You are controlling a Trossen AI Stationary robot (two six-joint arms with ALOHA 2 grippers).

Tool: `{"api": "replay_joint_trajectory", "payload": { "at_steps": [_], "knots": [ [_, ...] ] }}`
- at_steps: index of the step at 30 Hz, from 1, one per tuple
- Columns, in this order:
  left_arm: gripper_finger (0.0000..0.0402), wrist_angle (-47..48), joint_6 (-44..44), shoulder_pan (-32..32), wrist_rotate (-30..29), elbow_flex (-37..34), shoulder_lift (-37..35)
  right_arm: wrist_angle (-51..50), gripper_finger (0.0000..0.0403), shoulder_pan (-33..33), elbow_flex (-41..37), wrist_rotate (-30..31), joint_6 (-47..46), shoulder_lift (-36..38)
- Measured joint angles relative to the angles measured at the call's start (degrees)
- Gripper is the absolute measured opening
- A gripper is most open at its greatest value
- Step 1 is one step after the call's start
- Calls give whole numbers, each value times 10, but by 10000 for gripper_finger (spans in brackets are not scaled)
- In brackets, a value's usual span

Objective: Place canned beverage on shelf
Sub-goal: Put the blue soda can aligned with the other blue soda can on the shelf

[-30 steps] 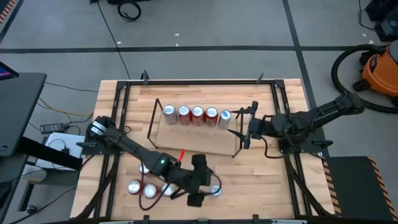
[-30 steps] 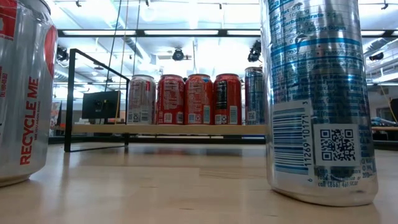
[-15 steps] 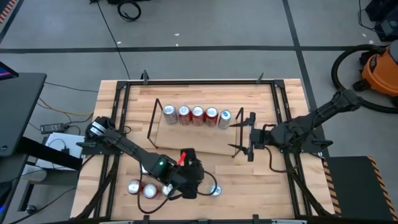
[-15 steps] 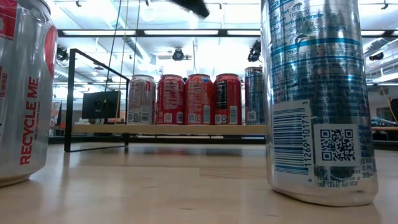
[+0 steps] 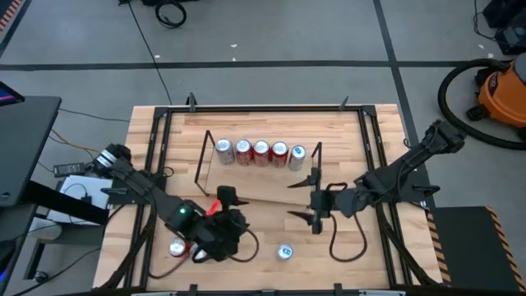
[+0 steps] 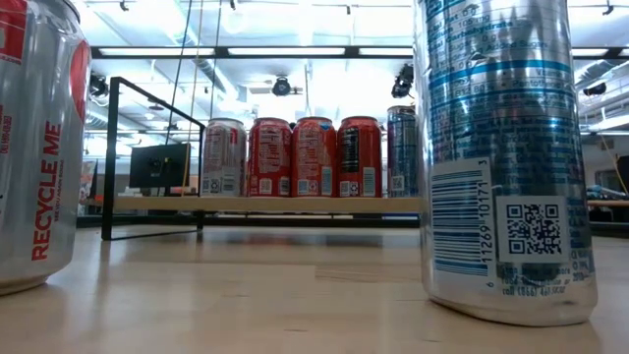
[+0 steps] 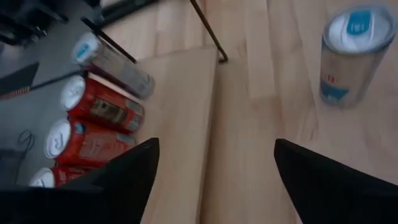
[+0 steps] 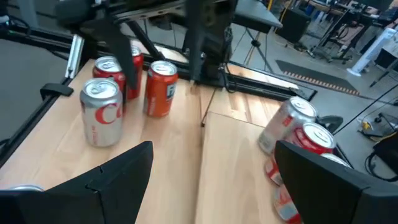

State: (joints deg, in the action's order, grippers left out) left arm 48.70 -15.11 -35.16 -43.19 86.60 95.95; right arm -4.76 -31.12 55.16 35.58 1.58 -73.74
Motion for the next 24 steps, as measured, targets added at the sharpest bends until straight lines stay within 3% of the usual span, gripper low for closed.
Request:
{"api": "replay_joint_trajectory", "payload": {
  "at_steps": [11, 24],
  "knots": [
    [309, -252, 151, 14, -7, -174, -120, -78, 347, -37, 140, -3, -43, -119],
    [308, -754, 366, 83, 31, -421, -261, -158, 355, -50, 205, -82, -100, -169]
  ]
}}
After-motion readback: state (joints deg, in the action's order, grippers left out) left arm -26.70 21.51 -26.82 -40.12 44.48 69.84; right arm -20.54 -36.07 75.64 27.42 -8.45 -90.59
